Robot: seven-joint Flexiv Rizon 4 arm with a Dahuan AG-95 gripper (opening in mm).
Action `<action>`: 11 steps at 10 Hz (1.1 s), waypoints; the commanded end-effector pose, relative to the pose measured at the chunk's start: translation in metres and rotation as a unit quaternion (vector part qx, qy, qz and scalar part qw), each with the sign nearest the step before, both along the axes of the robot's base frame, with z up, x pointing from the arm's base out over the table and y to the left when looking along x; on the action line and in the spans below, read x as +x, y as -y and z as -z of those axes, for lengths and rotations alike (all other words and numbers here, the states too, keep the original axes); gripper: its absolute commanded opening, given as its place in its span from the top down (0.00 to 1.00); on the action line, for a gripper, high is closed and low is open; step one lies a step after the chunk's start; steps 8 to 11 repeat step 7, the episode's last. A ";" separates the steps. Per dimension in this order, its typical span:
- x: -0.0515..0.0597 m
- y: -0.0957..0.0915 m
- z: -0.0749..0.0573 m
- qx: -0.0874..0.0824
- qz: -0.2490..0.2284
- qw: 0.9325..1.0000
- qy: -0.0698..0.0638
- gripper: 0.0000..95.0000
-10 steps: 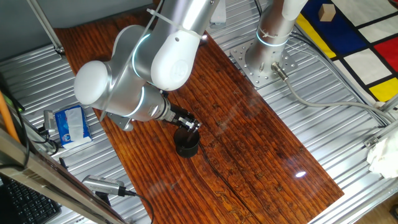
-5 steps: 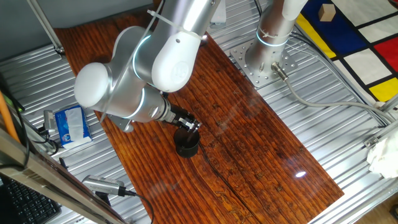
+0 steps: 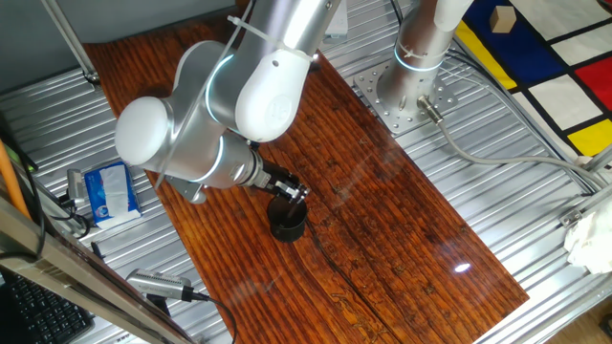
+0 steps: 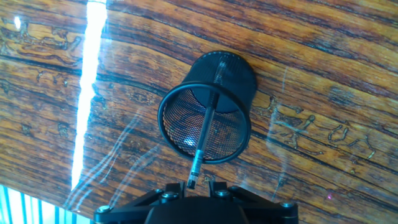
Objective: Put the pen into the pen holder
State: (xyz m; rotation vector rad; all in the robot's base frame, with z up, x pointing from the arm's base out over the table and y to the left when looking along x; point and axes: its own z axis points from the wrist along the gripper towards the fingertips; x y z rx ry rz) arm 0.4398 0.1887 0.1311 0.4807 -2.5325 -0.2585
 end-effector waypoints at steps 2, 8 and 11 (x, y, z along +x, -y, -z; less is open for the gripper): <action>0.000 0.000 0.000 -0.001 -0.003 1.000 0.003 0.80; 0.000 -0.001 -0.001 -0.001 -0.007 1.000 0.003 0.80; 0.000 -0.001 -0.001 -0.001 -0.007 1.000 0.003 0.80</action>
